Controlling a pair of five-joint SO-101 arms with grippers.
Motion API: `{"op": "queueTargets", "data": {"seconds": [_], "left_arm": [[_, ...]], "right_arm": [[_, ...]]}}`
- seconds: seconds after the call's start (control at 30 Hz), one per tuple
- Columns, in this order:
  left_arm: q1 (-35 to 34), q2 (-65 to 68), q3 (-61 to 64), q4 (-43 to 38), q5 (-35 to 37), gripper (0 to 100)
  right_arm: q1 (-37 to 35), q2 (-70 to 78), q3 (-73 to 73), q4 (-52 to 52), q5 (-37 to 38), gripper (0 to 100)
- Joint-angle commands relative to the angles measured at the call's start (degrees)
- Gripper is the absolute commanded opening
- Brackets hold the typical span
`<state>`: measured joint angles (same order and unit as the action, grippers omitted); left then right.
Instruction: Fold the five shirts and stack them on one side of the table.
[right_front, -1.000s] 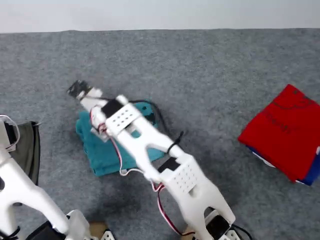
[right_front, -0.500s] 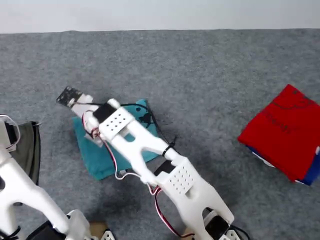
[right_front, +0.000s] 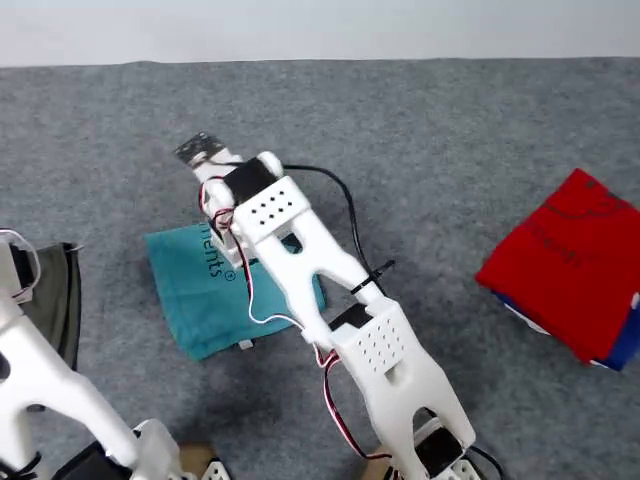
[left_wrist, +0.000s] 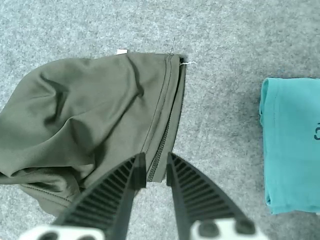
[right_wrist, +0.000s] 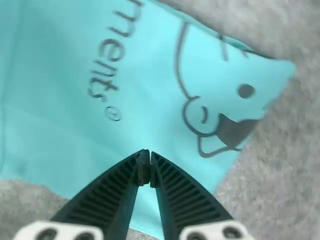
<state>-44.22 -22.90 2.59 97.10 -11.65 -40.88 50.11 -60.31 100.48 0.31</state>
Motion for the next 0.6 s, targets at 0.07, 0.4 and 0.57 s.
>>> {"op": "queueTargets", "data": {"seconds": [0.07,0.4,0.57], "left_arm": [[0.3,-1.3,0.1,-0.8,-0.5,8],[0.4,-1.3,0.7,0.0,-0.6,8],[0.4,-1.8,3.0,0.0,-0.6,8]], "right_arm": [[3.0,-9.2,6.7,2.6,-2.8,6.3],[1.7,-12.6,18.6,2.2,-13.5,27.0],[0.5,-6.8,18.5,2.2,-13.8,27.3]]}}
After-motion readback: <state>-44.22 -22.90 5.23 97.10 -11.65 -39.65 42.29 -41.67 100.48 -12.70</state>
